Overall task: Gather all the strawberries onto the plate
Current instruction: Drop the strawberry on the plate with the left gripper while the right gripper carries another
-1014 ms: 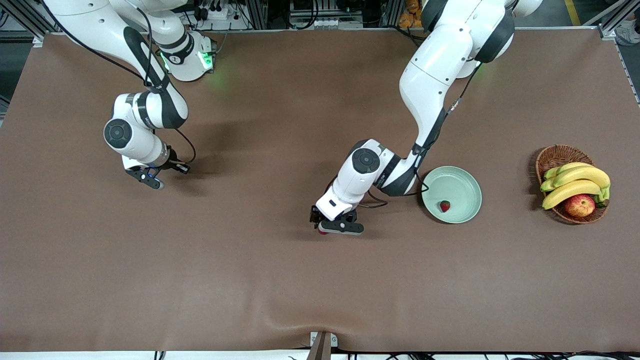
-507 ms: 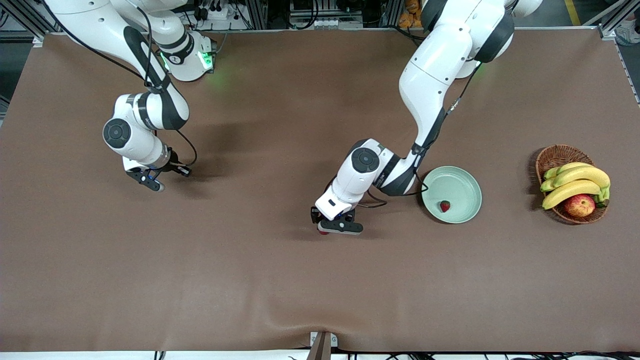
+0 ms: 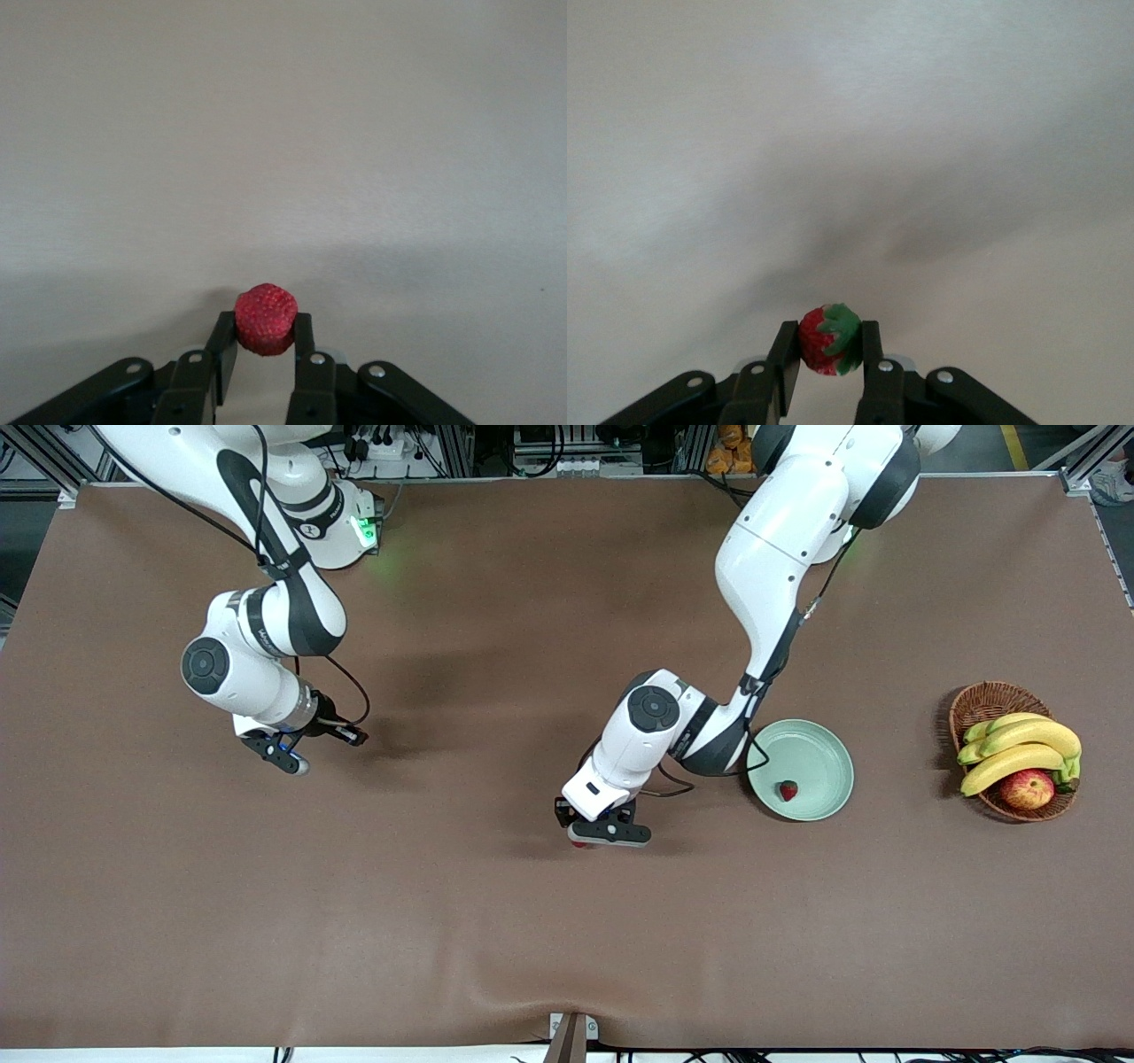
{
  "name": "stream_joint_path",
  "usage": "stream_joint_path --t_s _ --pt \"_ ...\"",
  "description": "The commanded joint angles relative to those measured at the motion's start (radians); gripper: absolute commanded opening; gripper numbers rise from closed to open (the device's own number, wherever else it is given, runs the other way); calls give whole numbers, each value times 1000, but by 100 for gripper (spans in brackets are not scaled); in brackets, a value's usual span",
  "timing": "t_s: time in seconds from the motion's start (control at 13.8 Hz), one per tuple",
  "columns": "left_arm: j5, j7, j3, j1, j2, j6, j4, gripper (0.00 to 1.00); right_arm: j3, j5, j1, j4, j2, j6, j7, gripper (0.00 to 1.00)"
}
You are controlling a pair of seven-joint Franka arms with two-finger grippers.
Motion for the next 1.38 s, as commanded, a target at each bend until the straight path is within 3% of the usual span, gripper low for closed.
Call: stream_joint_path --t_s 0.0,0.43,0.72,1.01,1.16,1.3 --pt "22 18 7 30 -127 -60 -143 0 -1 19 40 85 -20 -94 86 0" --pt "22 319 8 214 -409 -62 -516 0 -1 21 118 183 11 -128 209 0" --pt "22 417 5 320 -529 -62 -701 1 -3 21 258 400 158 -131 491 0" --pt "22 621 -1 478 -560 -62 -768 2 -4 10 379 692 391 -126 779 0" --pt "20 652 -1 519 -565 -62 -795 4 -7 6 431 785 494 -108 864 0" --pt "20 657 -1 524 -548 -61 -795 11 -6 10 465 836 577 14 918 0"
